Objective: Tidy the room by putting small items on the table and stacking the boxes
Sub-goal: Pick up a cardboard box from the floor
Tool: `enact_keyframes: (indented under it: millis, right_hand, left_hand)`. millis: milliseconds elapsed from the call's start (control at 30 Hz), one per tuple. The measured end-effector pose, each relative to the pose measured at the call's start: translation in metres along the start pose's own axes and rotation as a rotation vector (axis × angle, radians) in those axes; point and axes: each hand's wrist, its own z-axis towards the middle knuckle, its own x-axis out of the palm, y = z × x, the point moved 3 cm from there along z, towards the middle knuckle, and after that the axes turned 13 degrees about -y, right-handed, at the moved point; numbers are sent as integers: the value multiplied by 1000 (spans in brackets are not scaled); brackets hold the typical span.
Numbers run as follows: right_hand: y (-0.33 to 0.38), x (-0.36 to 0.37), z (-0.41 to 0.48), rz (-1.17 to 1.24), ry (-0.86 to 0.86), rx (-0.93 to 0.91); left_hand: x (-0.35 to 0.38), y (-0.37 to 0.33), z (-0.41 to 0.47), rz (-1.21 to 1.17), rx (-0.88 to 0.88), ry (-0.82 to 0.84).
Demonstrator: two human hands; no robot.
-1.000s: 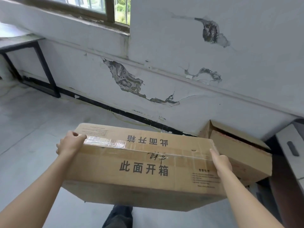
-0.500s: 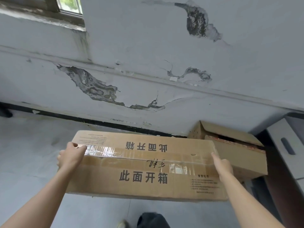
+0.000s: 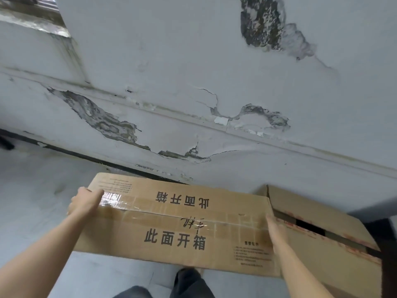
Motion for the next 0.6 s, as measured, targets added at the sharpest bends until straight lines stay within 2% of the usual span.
enact_keyframes:
  millis: [133, 400, 600]
  right_hand:
    - [17, 6, 44, -17, 9, 38]
    - [15, 25, 119, -89, -95, 86]
    - [11, 43, 165, -169, -96, 120]
  left_hand:
    - [22, -33, -3, -46, -32, -13]
    - [80, -69, 12, -167, -71, -20]
    - [138, -95, 33, -267, -136, 76]
